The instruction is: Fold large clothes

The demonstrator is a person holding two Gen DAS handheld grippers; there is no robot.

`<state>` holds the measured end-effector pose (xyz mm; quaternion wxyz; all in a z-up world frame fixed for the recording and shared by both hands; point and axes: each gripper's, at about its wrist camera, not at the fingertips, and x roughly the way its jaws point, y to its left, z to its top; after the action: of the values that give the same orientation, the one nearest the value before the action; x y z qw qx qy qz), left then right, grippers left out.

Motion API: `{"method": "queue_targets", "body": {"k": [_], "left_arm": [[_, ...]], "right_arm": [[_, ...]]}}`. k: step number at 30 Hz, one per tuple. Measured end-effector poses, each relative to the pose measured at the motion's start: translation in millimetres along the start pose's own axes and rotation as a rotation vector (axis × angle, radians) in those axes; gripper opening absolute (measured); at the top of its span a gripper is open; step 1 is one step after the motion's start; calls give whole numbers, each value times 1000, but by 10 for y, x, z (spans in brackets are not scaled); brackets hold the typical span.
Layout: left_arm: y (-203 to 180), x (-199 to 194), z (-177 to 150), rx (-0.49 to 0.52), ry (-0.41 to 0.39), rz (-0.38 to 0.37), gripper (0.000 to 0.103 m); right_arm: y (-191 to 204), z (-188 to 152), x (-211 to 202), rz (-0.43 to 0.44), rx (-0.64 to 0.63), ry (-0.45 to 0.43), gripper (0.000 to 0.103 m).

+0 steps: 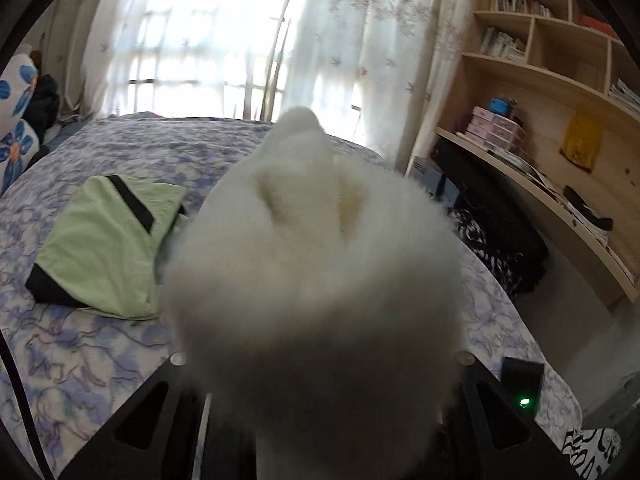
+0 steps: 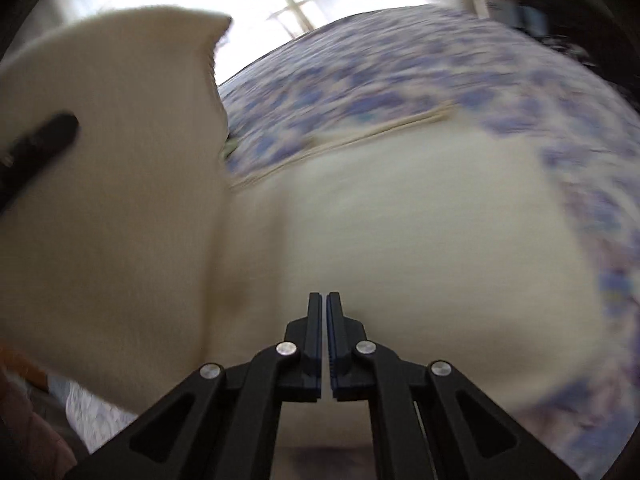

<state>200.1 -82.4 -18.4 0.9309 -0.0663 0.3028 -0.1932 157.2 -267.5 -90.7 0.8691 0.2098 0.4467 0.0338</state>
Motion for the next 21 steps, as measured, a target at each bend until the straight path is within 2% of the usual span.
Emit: {"method": "queue_targets", "body": {"k": [3, 6, 10, 13, 15, 17, 19, 21], "left_arm": [[-433, 365, -133, 56, 61, -68, 20], [-825, 746, -444, 140, 138, -108, 20], [-1273, 1125, -999, 331, 213, -70, 22], [-1363, 1288, -1230, 377, 254, -47, 25], [-1355, 1297, -1292, 405, 260, -53, 32], [-1361, 1256, -1270, 415, 282, -106, 64], [-1370, 1198, -1212, 405, 314, -147, 70], [-1372, 1092, -1102, 396, 341, -190, 70]], "right_arm": [[-527, -9, -360, -117, 79, -40, 4], [-990, -66, -628, -224, 127, -61, 4], [-1436, -198, -744, -310, 207, -38, 4], [-1624, -328, -750, -320, 263, -6, 4], [-1651, -392, -738, -312, 277, 8, 4], [-1653, -407, -724, -301, 285, 19, 4], [-1638, -386, -745, -288, 294, 22, 4], [-1652, -300, -757, -284, 295, 18, 5]]}}
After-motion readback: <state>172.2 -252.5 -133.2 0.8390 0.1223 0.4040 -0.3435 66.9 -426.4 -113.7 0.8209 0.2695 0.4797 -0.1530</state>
